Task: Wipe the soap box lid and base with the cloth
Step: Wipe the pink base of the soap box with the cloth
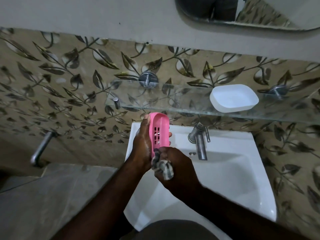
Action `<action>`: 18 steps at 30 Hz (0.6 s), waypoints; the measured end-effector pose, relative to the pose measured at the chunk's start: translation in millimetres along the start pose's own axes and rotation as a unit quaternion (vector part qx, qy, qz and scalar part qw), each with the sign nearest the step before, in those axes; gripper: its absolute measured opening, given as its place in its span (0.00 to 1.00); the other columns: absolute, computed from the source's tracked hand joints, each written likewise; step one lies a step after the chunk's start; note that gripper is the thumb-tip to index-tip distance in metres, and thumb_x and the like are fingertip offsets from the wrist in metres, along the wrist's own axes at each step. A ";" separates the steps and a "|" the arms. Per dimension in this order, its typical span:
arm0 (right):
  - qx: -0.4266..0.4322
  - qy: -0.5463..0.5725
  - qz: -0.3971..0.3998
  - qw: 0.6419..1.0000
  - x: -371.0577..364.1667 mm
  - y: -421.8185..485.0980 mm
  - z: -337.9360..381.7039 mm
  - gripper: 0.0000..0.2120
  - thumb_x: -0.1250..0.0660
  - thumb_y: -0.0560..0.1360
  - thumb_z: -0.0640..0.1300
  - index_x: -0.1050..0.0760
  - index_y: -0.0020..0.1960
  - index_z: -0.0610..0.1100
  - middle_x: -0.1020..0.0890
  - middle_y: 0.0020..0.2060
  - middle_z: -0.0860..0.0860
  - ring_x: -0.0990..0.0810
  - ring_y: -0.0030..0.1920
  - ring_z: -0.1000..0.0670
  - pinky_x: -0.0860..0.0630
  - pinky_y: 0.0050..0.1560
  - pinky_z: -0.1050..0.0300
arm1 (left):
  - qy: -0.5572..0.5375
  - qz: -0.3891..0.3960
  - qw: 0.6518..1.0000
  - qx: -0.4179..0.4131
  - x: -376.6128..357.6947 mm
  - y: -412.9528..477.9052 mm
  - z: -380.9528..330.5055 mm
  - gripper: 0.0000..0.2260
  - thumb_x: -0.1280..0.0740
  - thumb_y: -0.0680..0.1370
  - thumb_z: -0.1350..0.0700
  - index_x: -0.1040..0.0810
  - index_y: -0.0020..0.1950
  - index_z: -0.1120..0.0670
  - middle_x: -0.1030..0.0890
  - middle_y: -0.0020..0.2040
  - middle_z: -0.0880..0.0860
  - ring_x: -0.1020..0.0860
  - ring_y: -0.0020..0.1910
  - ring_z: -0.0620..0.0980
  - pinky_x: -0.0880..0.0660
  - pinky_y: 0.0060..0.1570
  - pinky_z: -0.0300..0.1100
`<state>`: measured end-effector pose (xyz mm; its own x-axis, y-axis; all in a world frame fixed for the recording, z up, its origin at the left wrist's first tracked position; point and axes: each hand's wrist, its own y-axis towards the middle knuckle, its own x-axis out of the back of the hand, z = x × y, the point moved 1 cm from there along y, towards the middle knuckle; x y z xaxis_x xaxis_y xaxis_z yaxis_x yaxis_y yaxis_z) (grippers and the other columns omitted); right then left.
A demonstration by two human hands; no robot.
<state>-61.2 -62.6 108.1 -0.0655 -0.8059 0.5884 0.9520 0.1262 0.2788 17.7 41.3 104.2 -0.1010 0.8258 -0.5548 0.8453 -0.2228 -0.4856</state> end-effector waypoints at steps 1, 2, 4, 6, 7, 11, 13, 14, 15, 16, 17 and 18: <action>0.047 -0.062 0.011 0.997 3.6 1.1 -8.4 0.12 0.35 0.67 0.53 0.26 0.49 0.52 0.17 0.43 0.55 0.19 0.43 0.50 0.19 0.44 0.55 | 0.010 0.001 1.000 0.000 2.3 -0.8 1.3 0.37 0.37 0.70 0.32 0.25 0.66 0.60 0.18 0.56 0.62 0.18 0.51 0.60 0.20 0.42 0.49; 0.081 -0.127 0.027 0.988 6.5 3.1 -18.3 0.12 0.36 0.67 0.55 0.26 0.49 0.52 0.17 0.43 0.55 0.19 0.42 0.49 0.20 0.41 0.56 | 0.017 0.002 1.000 0.004 4.5 -2.5 1.6 0.38 0.37 0.68 0.32 0.26 0.67 0.59 0.18 0.58 0.62 0.18 0.51 0.60 0.21 0.43 0.49; 0.090 -0.186 0.048 0.977 10.5 4.3 -33.0 0.12 0.37 0.68 0.57 0.26 0.48 0.53 0.17 0.42 0.56 0.19 0.41 0.48 0.21 0.38 0.57 | 0.028 0.001 1.000 0.007 6.6 -2.7 2.6 0.40 0.34 0.64 0.31 0.26 0.68 0.57 0.19 0.59 0.62 0.18 0.52 0.60 0.21 0.43 0.49; 0.045 -0.120 0.009 0.992 5.1 2.3 -29.1 0.11 0.34 0.66 0.53 0.22 0.47 0.52 0.17 0.42 0.55 0.19 0.41 0.48 0.21 0.40 0.54 | 0.022 -0.014 1.000 0.000 6.7 -2.2 1.7 0.41 0.33 0.64 0.31 0.27 0.68 0.58 0.19 0.59 0.62 0.18 0.50 0.59 0.20 0.41 0.48; -0.017 -0.041 -0.020 0.999 -0.2 2.8 -18.0 0.11 0.32 0.65 0.51 0.22 0.46 0.51 0.17 0.40 0.54 0.19 0.40 0.49 0.21 0.39 0.51 | 0.017 -0.027 0.999 -0.005 6.0 -0.2 1.1 0.39 0.35 0.67 0.32 0.27 0.68 0.59 0.19 0.57 0.63 0.18 0.48 0.58 0.20 0.38 0.46; -0.135 0.183 -0.035 0.973 -18.0 9.3 17.3 0.13 0.30 0.61 0.48 0.26 0.44 0.49 0.19 0.34 0.50 0.20 0.33 0.45 0.21 0.33 0.45 | -0.034 -0.043 0.998 0.016 4.8 4.6 -3.5 0.33 0.41 0.76 0.36 0.26 0.66 0.63 0.18 0.48 0.62 0.19 0.42 0.57 0.22 0.41 0.47; -0.016 0.065 -0.031 0.997 -10.4 10.6 8.5 0.13 0.29 0.65 0.48 0.23 0.48 0.47 0.17 0.39 0.51 0.19 0.38 0.47 0.21 0.38 0.50 | -0.019 -0.025 0.999 0.019 9.0 5.4 -10.3 0.33 0.42 0.76 0.35 0.25 0.64 0.62 0.18 0.48 0.61 0.19 0.43 0.57 0.24 0.43 0.48; 0.059 -0.027 -0.020 0.998 -7.5 9.9 -3.6 0.12 0.30 0.67 0.48 0.21 0.49 0.45 0.17 0.42 0.50 0.19 0.40 0.47 0.22 0.40 0.52 | -0.010 -0.013 1.000 0.025 11.4 3.9 -14.2 0.32 0.43 0.76 0.35 0.24 0.63 0.61 0.18 0.48 0.60 0.20 0.43 0.57 0.24 0.43 0.48; 0.109 -0.113 -0.012 0.987 -5.7 10.1 -17.5 0.13 0.32 0.69 0.50 0.20 0.50 0.44 0.17 0.43 0.50 0.20 0.40 0.47 0.23 0.39 0.54 | -0.002 -0.001 0.999 0.039 13.0 3.5 -17.3 0.31 0.43 0.76 0.35 0.23 0.61 0.60 0.17 0.48 0.61 0.20 0.44 0.57 0.24 0.44 0.48; 0.133 -0.172 -0.005 0.976 -5.3 10.3 -30.9 0.13 0.33 0.70 0.51 0.20 0.50 0.45 0.17 0.42 0.51 0.22 0.39 0.47 0.23 0.37 0.54 | 0.004 0.004 0.999 0.053 13.1 2.4 -18.9 0.29 0.43 0.77 0.36 0.23 0.60 0.59 0.18 0.48 0.61 0.20 0.44 0.58 0.23 0.44 0.49; 0.130 -0.206 0.004 0.970 -6.5 9.6 -39.7 0.13 0.34 0.70 0.52 0.20 0.51 0.46 0.17 0.42 0.52 0.23 0.39 0.47 0.24 0.35 0.54 | 0.004 0.006 0.998 0.066 12.6 1.7 -18.4 0.28 0.41 0.76 0.37 0.23 0.61 0.59 0.18 0.49 0.62 0.20 0.45 0.59 0.23 0.46 0.51; 0.118 -0.210 0.009 0.971 -8.1 8.7 -42.0 0.13 0.34 0.70 0.52 0.21 0.51 0.47 0.17 0.42 0.53 0.23 0.39 0.48 0.24 0.35 0.54 | 0.005 0.001 0.997 0.077 12.3 -0.1 -18.3 0.28 0.38 0.74 0.37 0.24 0.62 0.59 0.19 0.50 0.63 0.21 0.46 0.59 0.24 0.48 0.52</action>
<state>-39.8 -79.2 73.9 -0.2133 -0.5026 0.8378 0.8618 0.3071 0.4037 26.0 61.0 109.7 -0.0939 0.8297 -0.5502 0.7555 -0.3005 -0.5821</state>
